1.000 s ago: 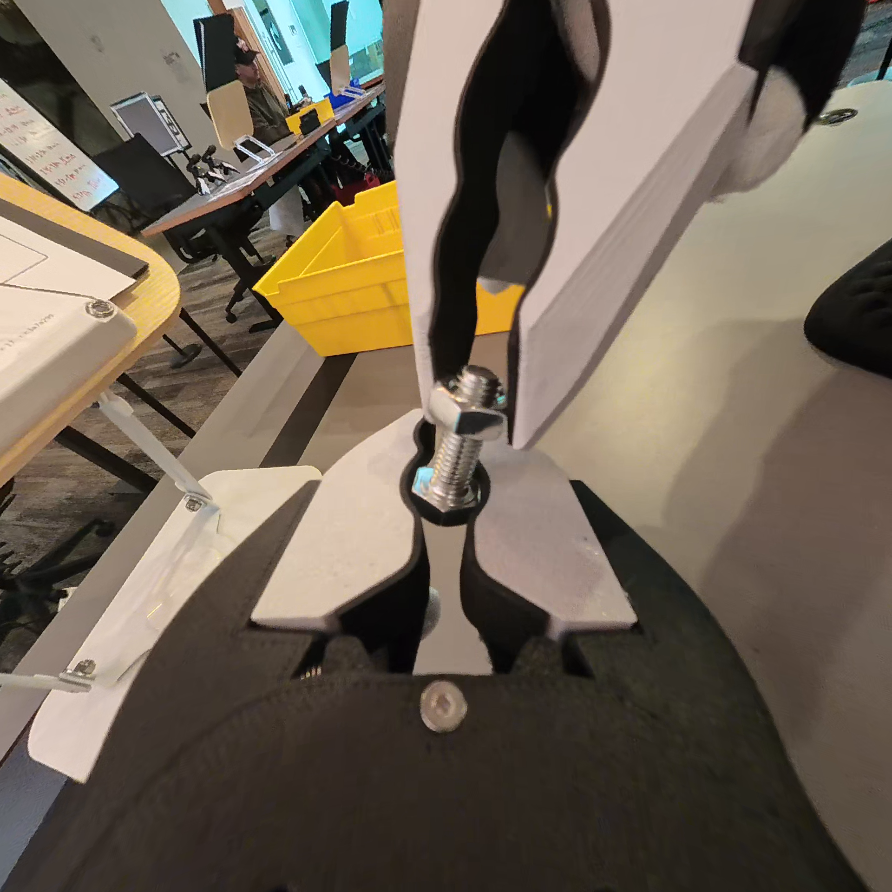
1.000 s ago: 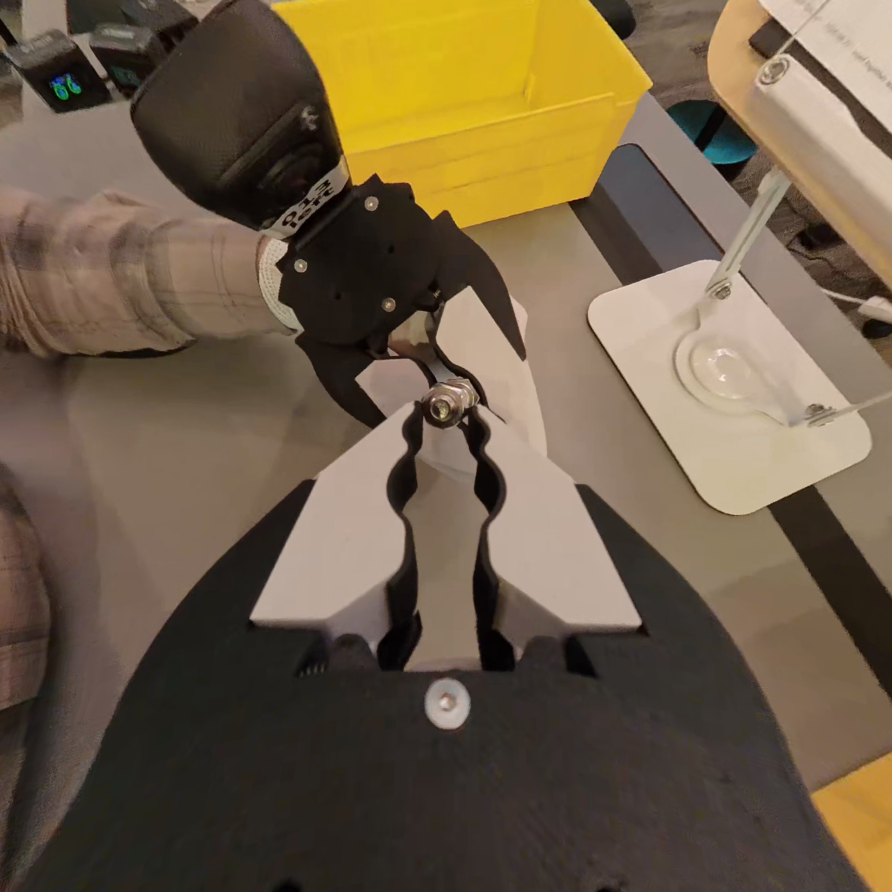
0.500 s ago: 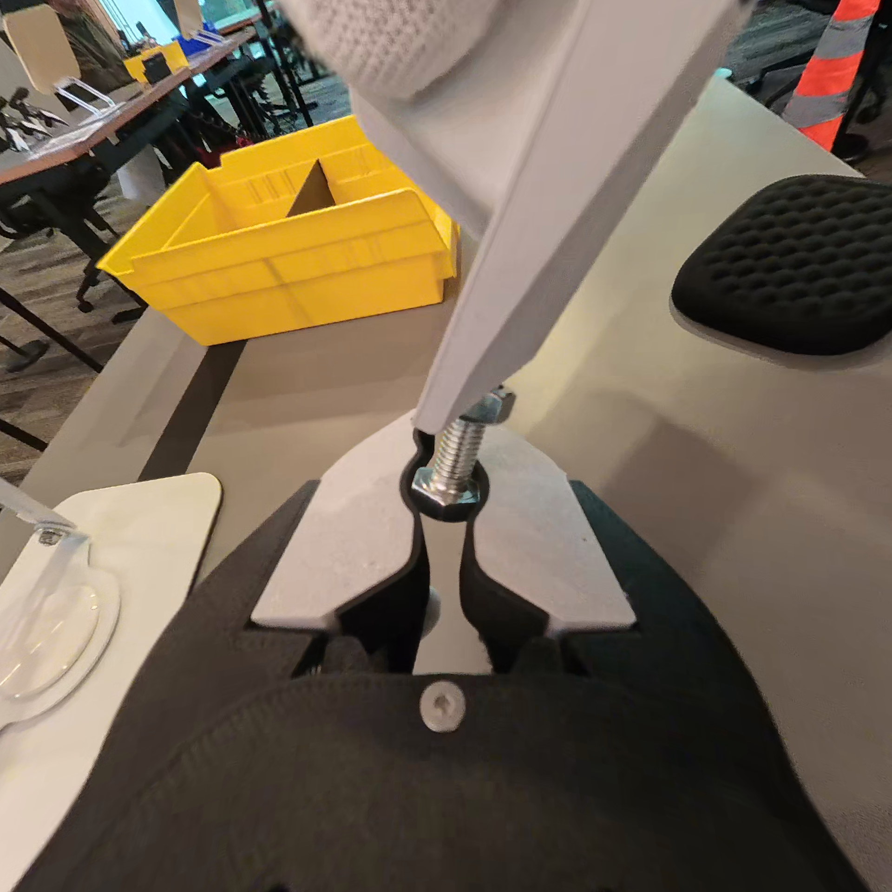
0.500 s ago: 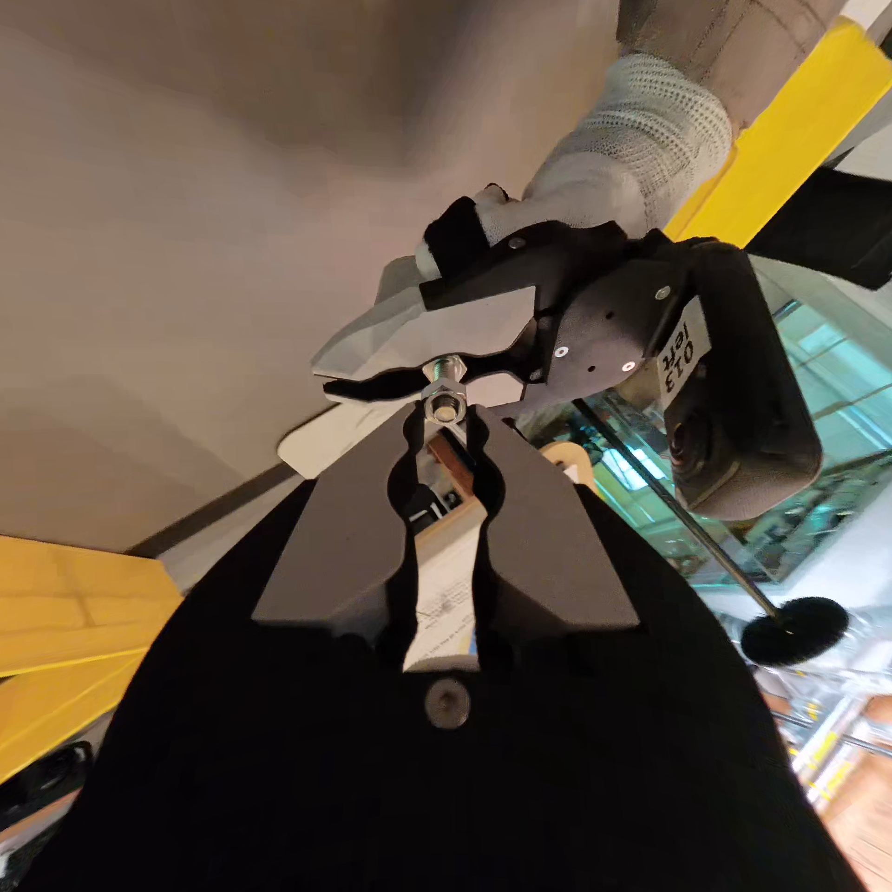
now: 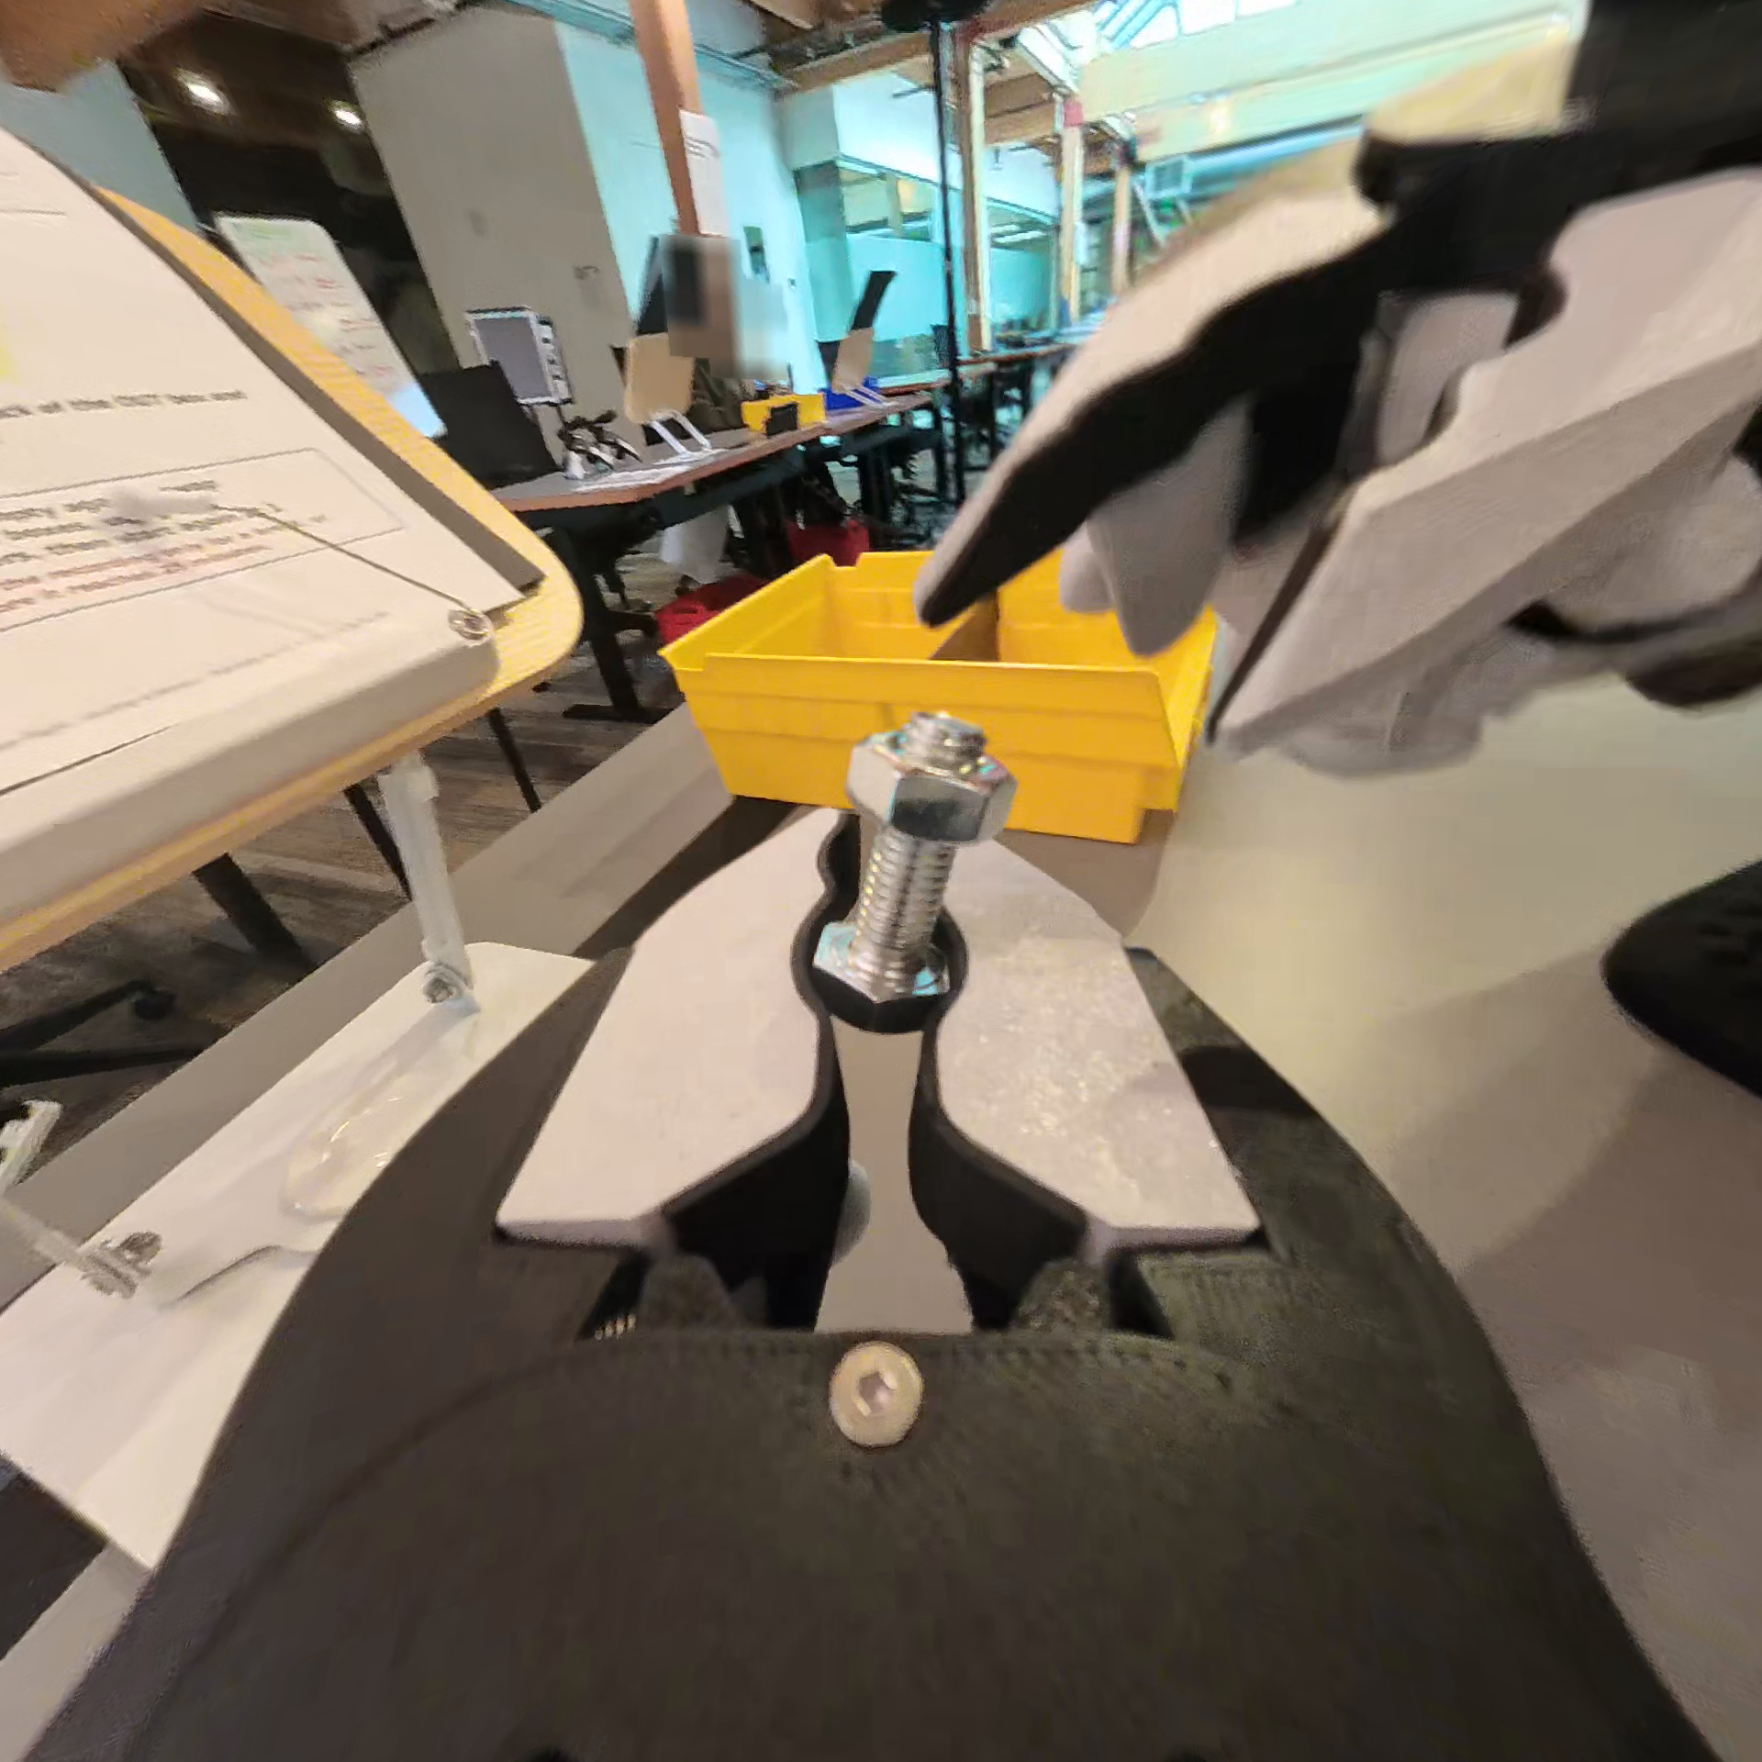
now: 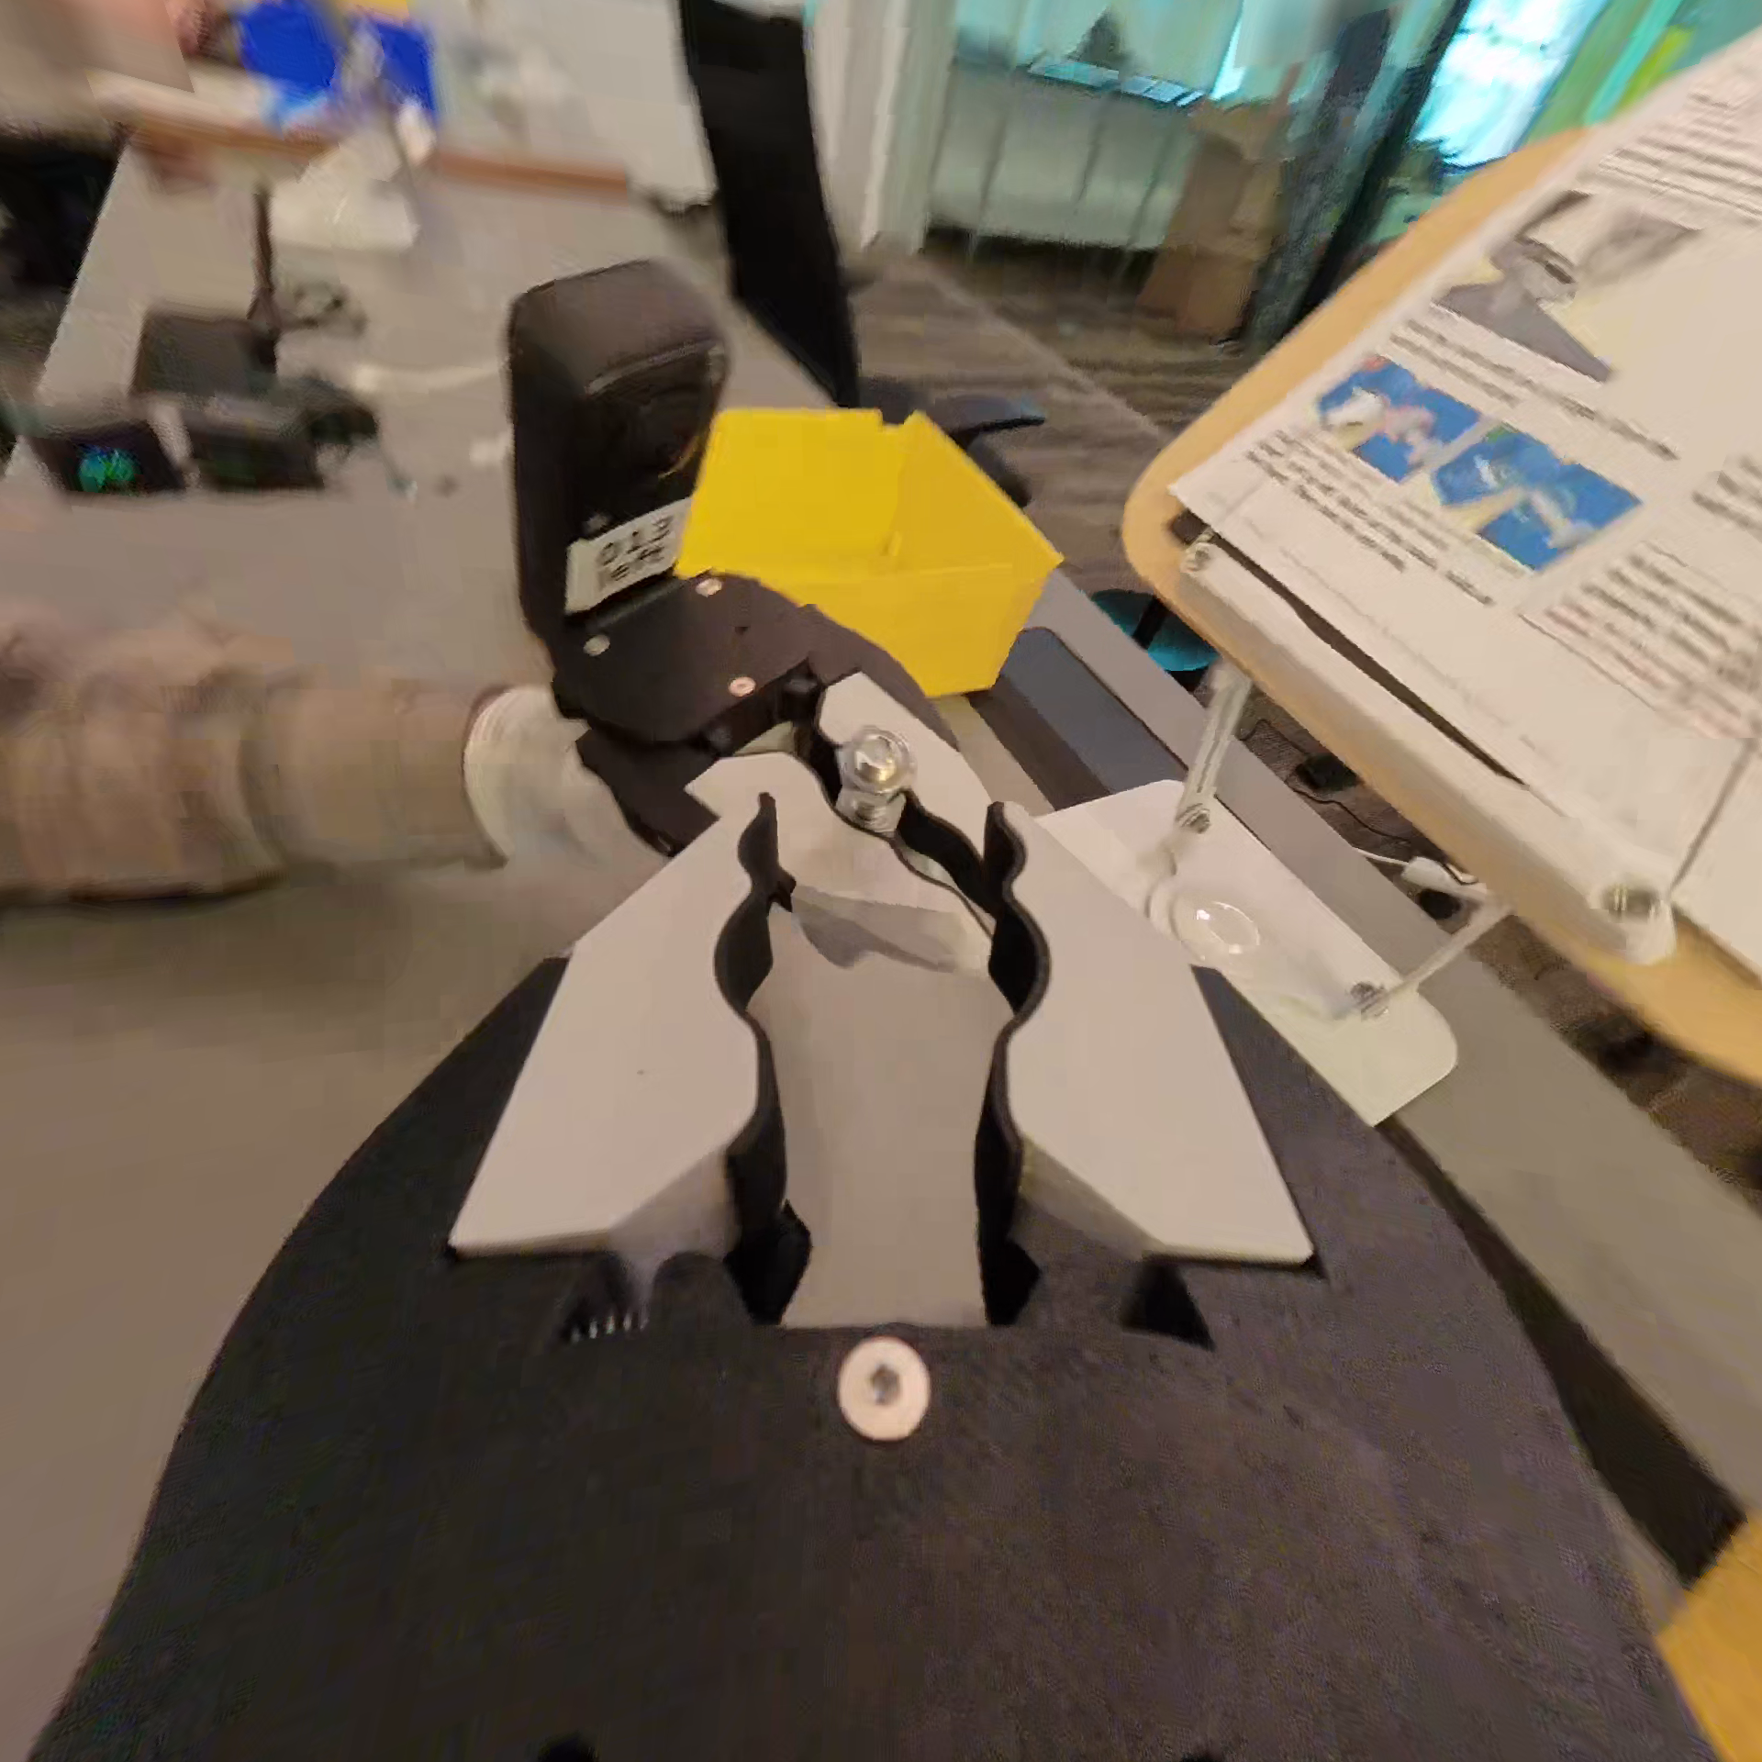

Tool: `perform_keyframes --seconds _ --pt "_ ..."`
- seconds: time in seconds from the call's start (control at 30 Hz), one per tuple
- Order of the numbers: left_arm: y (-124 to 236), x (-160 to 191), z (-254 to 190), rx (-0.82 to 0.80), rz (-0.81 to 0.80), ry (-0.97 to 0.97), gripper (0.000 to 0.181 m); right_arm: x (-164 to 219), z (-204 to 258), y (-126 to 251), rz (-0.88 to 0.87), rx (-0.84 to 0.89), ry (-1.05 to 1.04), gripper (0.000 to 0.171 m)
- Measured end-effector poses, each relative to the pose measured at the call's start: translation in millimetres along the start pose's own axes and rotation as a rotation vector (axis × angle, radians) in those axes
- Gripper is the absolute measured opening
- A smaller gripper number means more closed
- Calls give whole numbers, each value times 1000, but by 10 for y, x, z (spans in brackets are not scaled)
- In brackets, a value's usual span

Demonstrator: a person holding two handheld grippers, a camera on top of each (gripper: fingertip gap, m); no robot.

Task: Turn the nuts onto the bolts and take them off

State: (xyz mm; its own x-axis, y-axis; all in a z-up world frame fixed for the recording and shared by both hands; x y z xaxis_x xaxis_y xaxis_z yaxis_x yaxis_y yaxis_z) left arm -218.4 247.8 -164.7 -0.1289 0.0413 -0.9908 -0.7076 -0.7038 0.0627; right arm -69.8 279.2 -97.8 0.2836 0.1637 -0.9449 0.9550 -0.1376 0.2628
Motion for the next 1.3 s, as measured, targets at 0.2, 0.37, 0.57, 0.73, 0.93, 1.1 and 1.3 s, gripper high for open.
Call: perform_keyframes --seconds 0.2,0.37,0.57,0.73,0.93,1.1,1.3 --pt "-35 5 -8 -128 5 -12 10 115 161 -202 -167 153 -146 39" --pt "-44 24 -12 -166 3 -15 10 142 160 -332 -184 185 -206 15" --pt "-21 -4 -12 -75 2 0 10 120 63 -320 -186 56 -125 15" --pt "-2 -3 -33 38 43 -21 9 33 -46 -307 -85 -139 1 15" --pt "-31 -7 -252 346 51 -29 10 -60 -104 -242 -1 -549 230 15" --pt "-42 -72 -591 749 35 31 10 -173 62 -189 34 -939 346 15" --pt "-46 -194 -864 964 -5 44 10 -256 266 -153 3 -1225 315 15"
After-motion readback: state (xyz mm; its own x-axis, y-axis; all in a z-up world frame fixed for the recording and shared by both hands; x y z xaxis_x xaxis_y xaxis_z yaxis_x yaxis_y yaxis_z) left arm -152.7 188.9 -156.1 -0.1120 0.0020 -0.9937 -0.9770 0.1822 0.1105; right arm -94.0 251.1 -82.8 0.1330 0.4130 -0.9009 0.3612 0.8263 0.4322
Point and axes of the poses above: each gripper's, where its closed fingertips meet, y back along the fingers, x out of its underside, z = x × y across the jaws, the point moved 10 cm from there along y, back along the fingers, and after that the axes turned 8 degrees about x, right-handed, at the moved point
